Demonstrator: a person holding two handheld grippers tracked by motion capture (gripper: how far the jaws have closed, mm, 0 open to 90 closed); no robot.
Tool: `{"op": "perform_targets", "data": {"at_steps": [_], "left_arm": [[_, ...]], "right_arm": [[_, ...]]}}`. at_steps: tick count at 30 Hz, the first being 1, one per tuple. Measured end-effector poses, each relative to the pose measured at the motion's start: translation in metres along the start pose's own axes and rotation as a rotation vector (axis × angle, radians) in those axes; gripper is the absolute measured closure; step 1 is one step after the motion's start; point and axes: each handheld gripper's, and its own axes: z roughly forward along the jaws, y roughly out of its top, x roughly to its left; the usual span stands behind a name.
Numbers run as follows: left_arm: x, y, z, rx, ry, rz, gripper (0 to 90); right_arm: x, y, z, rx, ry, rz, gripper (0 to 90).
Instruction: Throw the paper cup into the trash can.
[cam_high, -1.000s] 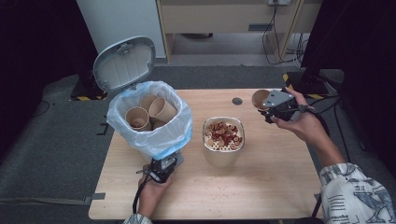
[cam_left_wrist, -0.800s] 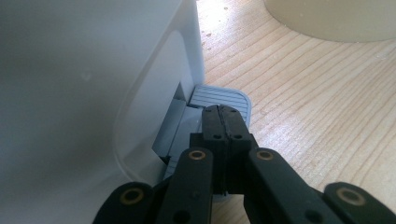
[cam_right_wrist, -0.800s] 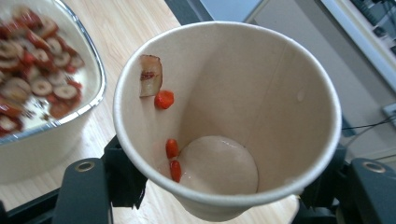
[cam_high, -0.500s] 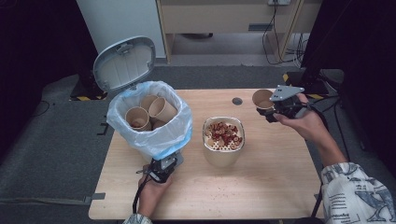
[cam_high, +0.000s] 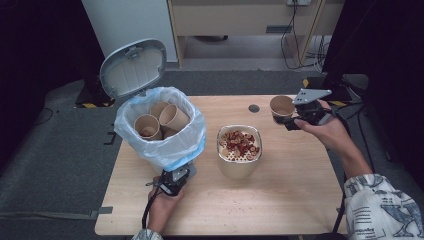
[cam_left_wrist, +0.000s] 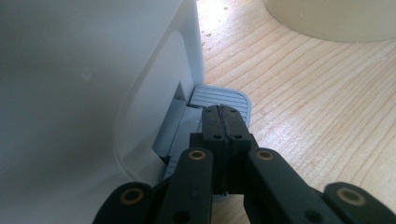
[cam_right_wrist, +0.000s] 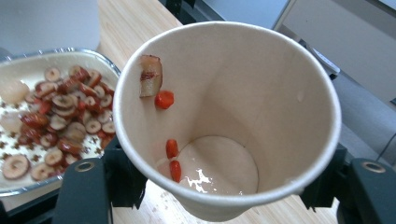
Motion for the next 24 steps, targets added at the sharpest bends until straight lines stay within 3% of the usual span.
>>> {"op": "perform_targets", "data": {"at_steps": [6, 24], "left_arm": [[-0.0001, 0.0000, 0.0000, 0.001, 0.001, 0.001, 89.2], [-0.0002, 0.0001, 0.0000, 0.001, 0.001, 0.001, 89.2]], "right_arm": [[-0.0024, 0.0019, -0.0030, -0.027, 0.024, 0.046, 31.5], [-0.0064, 0.0063, -0.0086, -0.062, 0.044, 0.110, 31.4]]}}
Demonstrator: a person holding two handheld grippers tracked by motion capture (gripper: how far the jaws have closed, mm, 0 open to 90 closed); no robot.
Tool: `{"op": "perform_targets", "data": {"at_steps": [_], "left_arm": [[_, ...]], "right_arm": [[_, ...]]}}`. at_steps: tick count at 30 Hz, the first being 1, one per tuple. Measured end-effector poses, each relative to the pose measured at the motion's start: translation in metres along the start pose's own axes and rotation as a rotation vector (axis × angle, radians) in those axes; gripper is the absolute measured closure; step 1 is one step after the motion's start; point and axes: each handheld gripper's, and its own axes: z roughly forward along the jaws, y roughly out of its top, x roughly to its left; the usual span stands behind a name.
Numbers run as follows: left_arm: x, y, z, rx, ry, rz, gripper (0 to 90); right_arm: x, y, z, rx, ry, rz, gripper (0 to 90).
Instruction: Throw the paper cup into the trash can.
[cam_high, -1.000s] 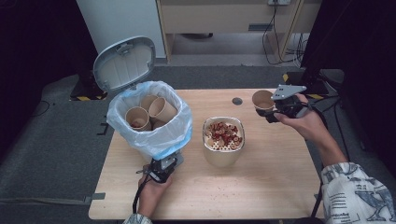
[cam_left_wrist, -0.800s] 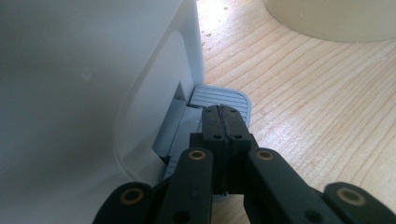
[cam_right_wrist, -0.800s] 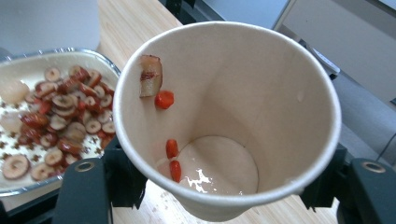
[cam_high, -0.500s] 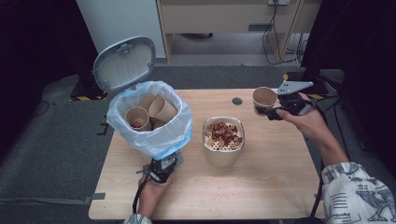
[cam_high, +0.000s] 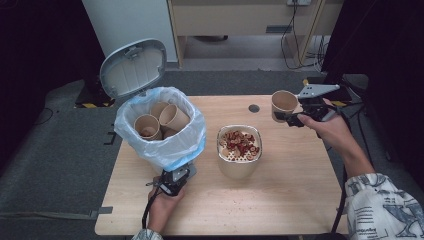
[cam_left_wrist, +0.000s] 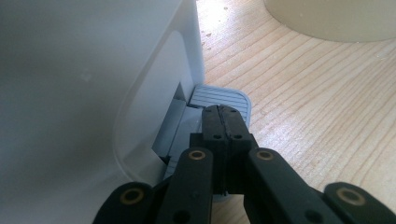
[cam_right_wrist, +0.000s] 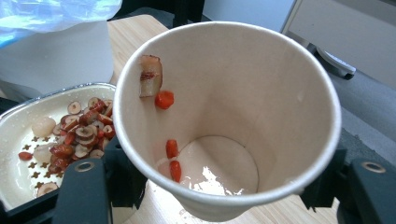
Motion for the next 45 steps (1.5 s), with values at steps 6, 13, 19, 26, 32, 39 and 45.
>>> {"op": "perform_targets", "data": {"at_steps": [6, 13, 19, 26, 32, 39, 45], "left_arm": [[0.000, 0.000, 0.000, 0.000, 0.000, 0.001, 89.2], [0.000, 0.000, 0.000, 0.000, 0.000, 0.001, 89.2], [0.000, 0.000, 0.000, 0.000, 0.000, 0.001, 89.3], [0.000, 0.000, 0.000, -0.001, -0.001, -0.001, 89.2], [0.000, 0.000, 0.000, -0.003, 0.001, -0.002, 89.2], [0.000, 0.000, 0.000, -0.003, 0.001, -0.003, 89.2], [0.000, 0.000, 0.000, -0.003, 0.000, -0.002, 89.2]], "right_arm": [[0.000, 0.002, 0.000, 0.001, 0.003, 0.012, 31.4], [0.000, 0.007, -0.001, -0.008, 0.013, 0.041, 31.4], [0.003, 0.013, -0.001, -0.011, 0.024, 0.056, 31.4], [0.006, 0.020, 0.001, -0.007, 0.033, 0.062, 31.4], [0.008, 0.025, 0.003, -0.009, 0.039, 0.074, 31.4], [0.009, 0.028, 0.004, -0.005, 0.056, 0.081, 31.4], [0.010, 0.029, 0.004, -0.021, 0.066, 0.088, 31.4]]}}
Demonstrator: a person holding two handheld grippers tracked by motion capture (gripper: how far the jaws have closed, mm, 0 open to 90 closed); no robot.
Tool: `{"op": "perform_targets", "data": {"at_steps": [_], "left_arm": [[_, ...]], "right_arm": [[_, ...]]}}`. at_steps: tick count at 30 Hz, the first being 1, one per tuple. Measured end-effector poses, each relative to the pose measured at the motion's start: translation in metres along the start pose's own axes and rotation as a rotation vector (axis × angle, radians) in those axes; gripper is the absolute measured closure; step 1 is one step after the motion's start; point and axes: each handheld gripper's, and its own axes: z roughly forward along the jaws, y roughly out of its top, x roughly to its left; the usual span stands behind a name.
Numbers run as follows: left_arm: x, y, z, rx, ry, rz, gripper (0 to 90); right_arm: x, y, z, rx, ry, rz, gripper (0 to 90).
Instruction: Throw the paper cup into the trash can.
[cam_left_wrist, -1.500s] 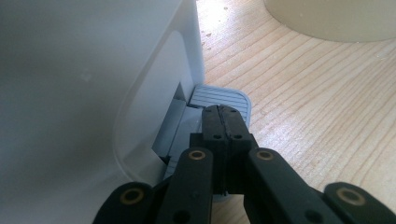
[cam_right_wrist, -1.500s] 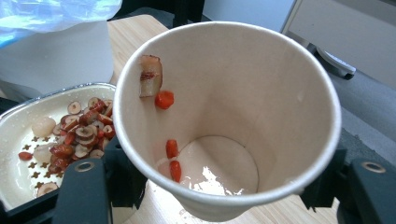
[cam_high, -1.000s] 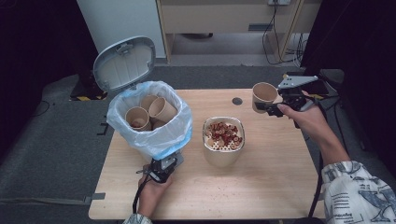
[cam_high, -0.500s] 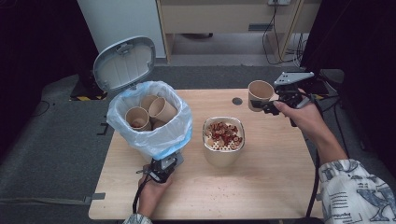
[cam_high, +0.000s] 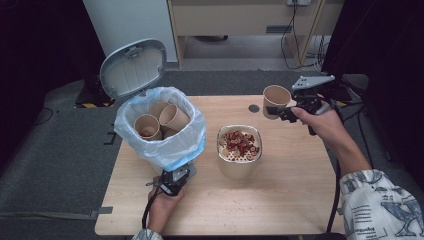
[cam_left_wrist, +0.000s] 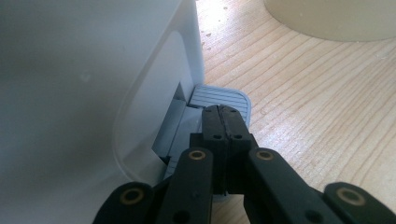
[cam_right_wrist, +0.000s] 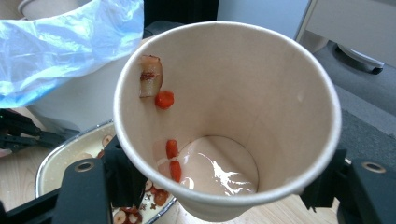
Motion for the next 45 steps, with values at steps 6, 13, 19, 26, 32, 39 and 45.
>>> {"op": "perform_targets", "data": {"at_steps": [6, 13, 19, 26, 32, 39, 45], "left_arm": [[0.000, 0.000, 0.000, 0.000, 0.000, -0.001, 89.2], [-0.001, 0.000, 0.000, 0.000, 0.003, -0.019, 89.2], [-0.001, 0.000, 0.000, 0.000, 0.001, -0.007, 89.2], [-0.001, 0.000, 0.000, 0.001, 0.002, -0.009, 89.2], [-0.001, 0.000, 0.000, 0.002, 0.003, -0.007, 89.2], [-0.001, 0.000, 0.000, 0.003, 0.002, -0.004, 89.2], [-0.001, 0.000, 0.000, 0.002, 0.002, -0.003, 89.2]], "right_arm": [[0.003, 0.003, 0.001, -0.008, 0.006, 0.005, 31.3], [0.007, 0.009, 0.003, -0.015, 0.015, 0.012, 31.3], [0.013, 0.016, 0.006, -0.018, 0.024, 0.013, 31.3], [0.023, 0.027, 0.014, -0.021, 0.042, 0.017, 31.3], [0.034, 0.038, 0.022, -0.025, 0.063, 0.006, 31.3], [0.049, 0.052, 0.035, -0.023, 0.096, -0.007, 31.3], [0.062, 0.064, 0.047, -0.028, 0.116, -0.017, 31.2]]}}
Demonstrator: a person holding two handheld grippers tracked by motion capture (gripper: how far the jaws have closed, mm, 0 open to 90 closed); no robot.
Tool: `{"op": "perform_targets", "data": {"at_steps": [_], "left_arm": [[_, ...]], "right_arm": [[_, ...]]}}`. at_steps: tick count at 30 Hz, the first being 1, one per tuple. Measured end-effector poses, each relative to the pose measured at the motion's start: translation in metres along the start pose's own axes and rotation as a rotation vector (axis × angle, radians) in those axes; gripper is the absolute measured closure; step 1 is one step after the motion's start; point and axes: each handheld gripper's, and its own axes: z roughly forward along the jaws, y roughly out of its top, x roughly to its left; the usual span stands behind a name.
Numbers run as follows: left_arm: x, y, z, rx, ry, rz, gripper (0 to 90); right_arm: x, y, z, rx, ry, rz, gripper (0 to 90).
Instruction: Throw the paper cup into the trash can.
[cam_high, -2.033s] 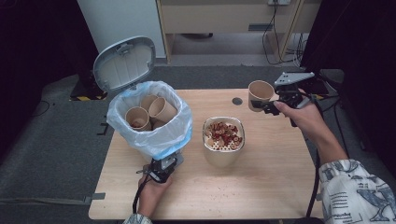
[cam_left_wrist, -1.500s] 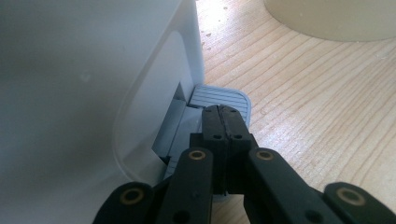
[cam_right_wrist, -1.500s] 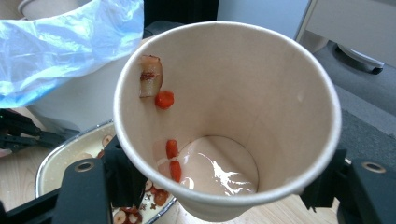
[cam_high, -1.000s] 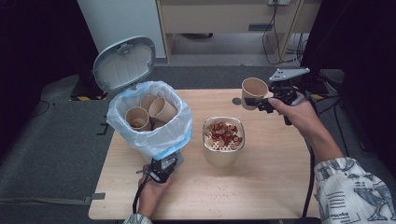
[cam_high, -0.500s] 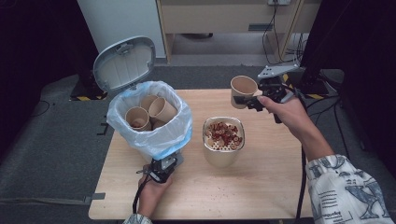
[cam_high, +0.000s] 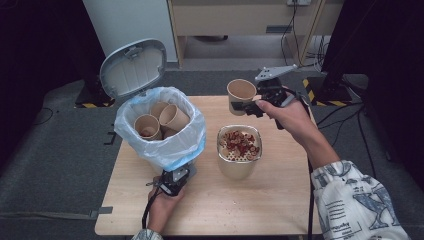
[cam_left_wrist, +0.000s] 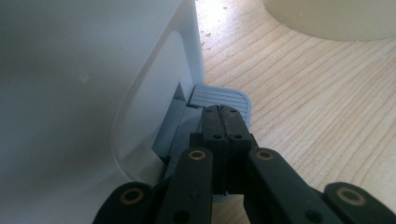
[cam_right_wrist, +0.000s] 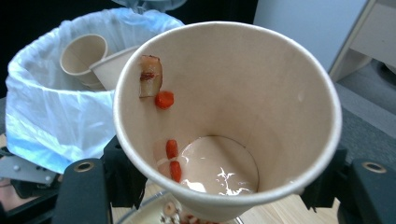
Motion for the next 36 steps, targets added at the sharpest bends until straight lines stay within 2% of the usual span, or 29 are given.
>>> {"op": "perform_targets", "data": {"at_steps": [10, 17, 27, 36], "left_arm": [[0.000, 0.000, 0.000, -0.001, -0.001, 0.004, 89.2], [0.000, 0.000, 0.000, 0.000, 0.003, 0.007, 89.2], [-0.001, 0.000, 0.000, -0.003, 0.007, 0.008, 89.2], [-0.001, 0.000, 0.000, 0.000, 0.009, 0.009, 89.2]], "right_arm": [[0.014, 0.013, 0.017, 0.006, 0.030, -0.020, 31.1], [0.023, 0.022, 0.022, -0.002, 0.041, -0.028, 31.1], [0.041, 0.040, 0.037, -0.001, 0.069, -0.055, 31.0], [0.055, 0.056, 0.051, -0.002, 0.086, -0.061, 31.0]]}}
